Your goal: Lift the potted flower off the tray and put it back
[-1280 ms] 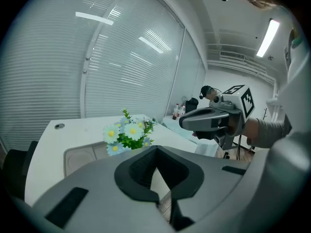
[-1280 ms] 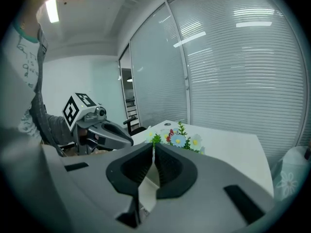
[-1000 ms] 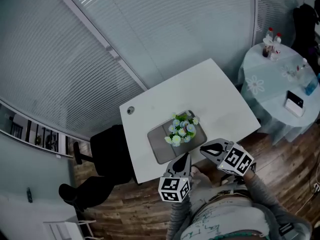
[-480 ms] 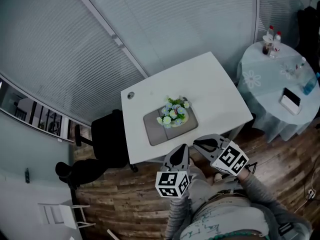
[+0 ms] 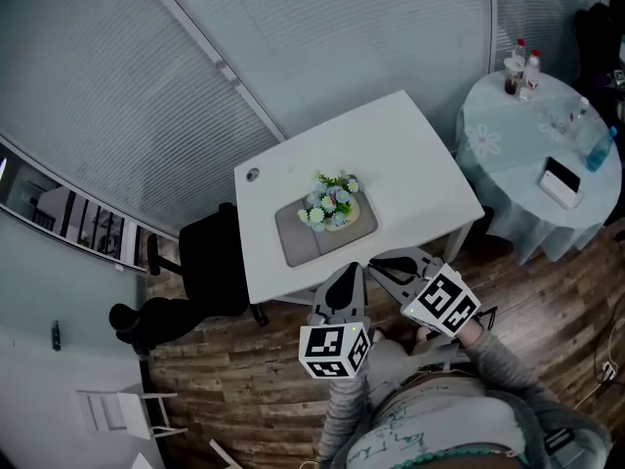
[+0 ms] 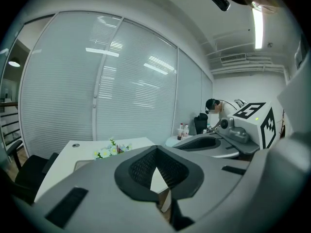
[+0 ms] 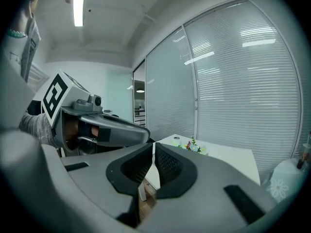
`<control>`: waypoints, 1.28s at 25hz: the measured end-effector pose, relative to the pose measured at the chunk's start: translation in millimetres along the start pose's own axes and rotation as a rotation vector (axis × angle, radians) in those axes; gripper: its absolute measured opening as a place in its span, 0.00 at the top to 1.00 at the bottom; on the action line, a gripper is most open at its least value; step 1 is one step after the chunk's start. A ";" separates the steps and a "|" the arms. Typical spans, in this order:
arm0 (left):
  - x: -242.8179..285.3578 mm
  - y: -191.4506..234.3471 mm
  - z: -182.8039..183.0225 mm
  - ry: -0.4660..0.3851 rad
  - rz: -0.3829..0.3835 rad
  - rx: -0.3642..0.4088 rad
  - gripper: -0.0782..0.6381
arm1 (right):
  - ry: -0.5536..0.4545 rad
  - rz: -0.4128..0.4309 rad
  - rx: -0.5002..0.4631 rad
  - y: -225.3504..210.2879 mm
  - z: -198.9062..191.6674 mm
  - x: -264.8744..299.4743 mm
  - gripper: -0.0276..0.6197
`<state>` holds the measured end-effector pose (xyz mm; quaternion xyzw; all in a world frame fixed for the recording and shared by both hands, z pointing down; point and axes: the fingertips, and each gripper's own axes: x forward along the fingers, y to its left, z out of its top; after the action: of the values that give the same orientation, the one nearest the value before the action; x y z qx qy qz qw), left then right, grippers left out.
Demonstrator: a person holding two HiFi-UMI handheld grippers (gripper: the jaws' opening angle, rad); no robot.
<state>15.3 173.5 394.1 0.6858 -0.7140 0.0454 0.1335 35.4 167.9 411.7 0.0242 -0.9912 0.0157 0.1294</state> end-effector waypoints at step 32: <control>-21.3 37.7 -8.6 0.035 -0.039 0.041 0.88 | 0.008 -0.136 0.009 17.9 13.8 30.3 0.91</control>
<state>-20.5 198.4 401.4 0.7011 -0.6971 0.0694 0.1329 1.6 183.9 405.7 0.0921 -0.9866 0.0113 0.1341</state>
